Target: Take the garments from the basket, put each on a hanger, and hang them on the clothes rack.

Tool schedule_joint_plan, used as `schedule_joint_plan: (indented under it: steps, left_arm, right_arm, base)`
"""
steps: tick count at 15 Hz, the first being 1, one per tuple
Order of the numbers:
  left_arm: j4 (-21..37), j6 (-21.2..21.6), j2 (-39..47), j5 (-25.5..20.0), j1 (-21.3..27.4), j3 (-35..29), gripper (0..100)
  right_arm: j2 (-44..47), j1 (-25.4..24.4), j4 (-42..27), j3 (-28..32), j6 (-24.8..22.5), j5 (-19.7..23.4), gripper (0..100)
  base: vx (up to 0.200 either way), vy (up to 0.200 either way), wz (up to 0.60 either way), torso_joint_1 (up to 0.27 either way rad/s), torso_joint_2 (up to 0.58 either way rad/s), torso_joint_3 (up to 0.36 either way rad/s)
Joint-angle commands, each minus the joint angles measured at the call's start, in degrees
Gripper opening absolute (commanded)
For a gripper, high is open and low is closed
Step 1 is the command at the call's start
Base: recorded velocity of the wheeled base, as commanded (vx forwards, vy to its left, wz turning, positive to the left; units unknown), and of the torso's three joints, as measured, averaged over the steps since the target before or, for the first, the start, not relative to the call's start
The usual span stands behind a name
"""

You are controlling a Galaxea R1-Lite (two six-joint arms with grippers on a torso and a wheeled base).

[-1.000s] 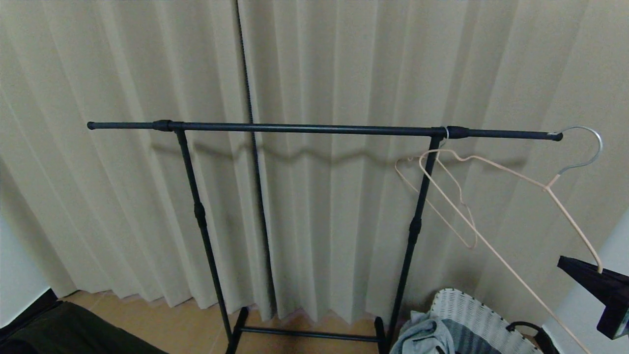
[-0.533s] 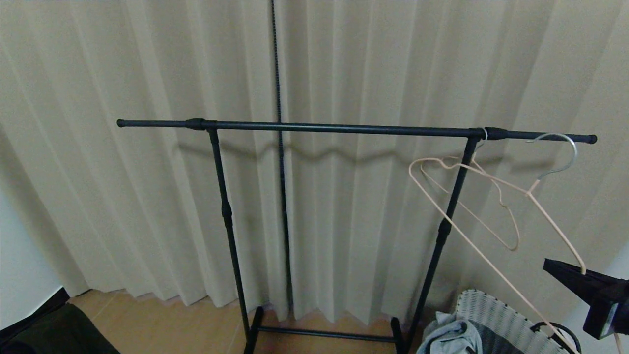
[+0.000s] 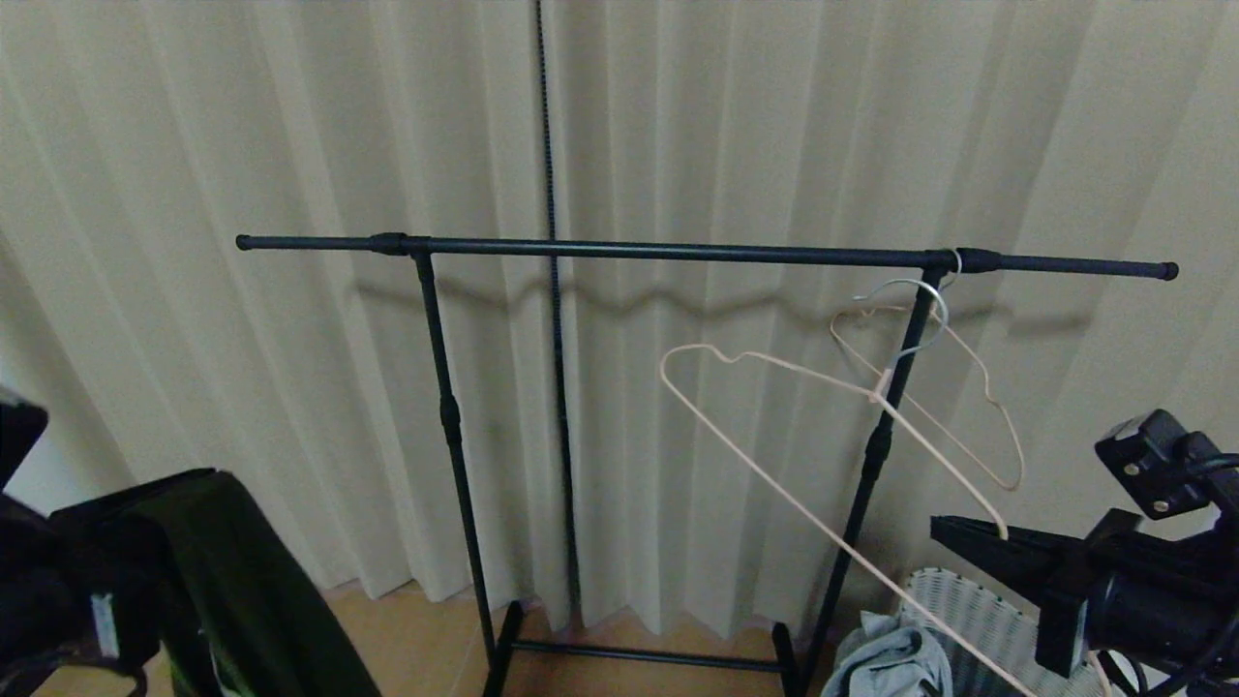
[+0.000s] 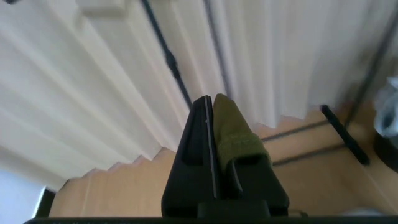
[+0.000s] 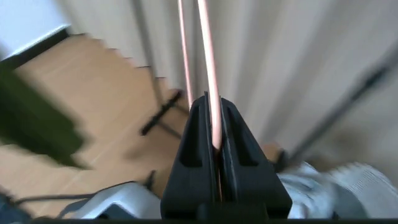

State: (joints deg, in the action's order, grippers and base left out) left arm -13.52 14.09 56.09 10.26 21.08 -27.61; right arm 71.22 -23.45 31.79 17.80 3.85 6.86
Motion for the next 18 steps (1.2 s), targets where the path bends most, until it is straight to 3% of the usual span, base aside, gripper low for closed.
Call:
schedule_joint_plan:
  steps: [1, 4, 5, 6, 10, 18]
  left_arm:
    - [0.3, -3.5, 16.9, 9.0, 5.7, -12.4, 0]
    - [0.2, -11.1, 29.7, 18.8, 6.6, -20.6, 0]
    - [0.2, -11.1, 29.7, 18.8, 6.6, -20.6, 0]
    - [0.2, -14.8, 33.9, 21.2, 6.8, -23.4, 0]
    - [0.2, -15.0, 33.9, 21.2, 6.9, -23.5, 0]
    - [-0.1, -15.1, 34.1, 22.7, 6.2, -24.3, 0]
  right_arm:
    - [4.1, -5.4, 1.9, 0.7, 1.9, 0.0, 0]
    - [5.7, -14.0, 2.3, 1.2, 6.5, -0.2, 0]
    - [5.7, -14.0, 2.3, 1.2, 6.5, -0.2, 0]
    - [6.9, -18.0, 2.4, 2.3, 7.0, -0.4, 0]
    - [10.0, -23.6, 2.4, 6.8, 8.0, -5.2, 0]
    - [8.9, -30.9, 2.7, 7.0, 9.0, -5.5, 0]
  base:
    - [0.000, 0.000, 0.00, 0.000, 0.00, 0.000]
    - [0.000, 0.000, 0.00, 0.000, 0.00, 0.000]
    - [0.000, 0.000, 0.00, 0.000, 0.00, 0.000]
    - [0.000, 0.000, 0.00, 0.000, 0.00, 0.000]
    - [0.000, 0.000, 0.00, 0.000, 0.00, 0.000]
    - [0.000, 0.000, 0.00, 0.000, 0.00, 0.000]
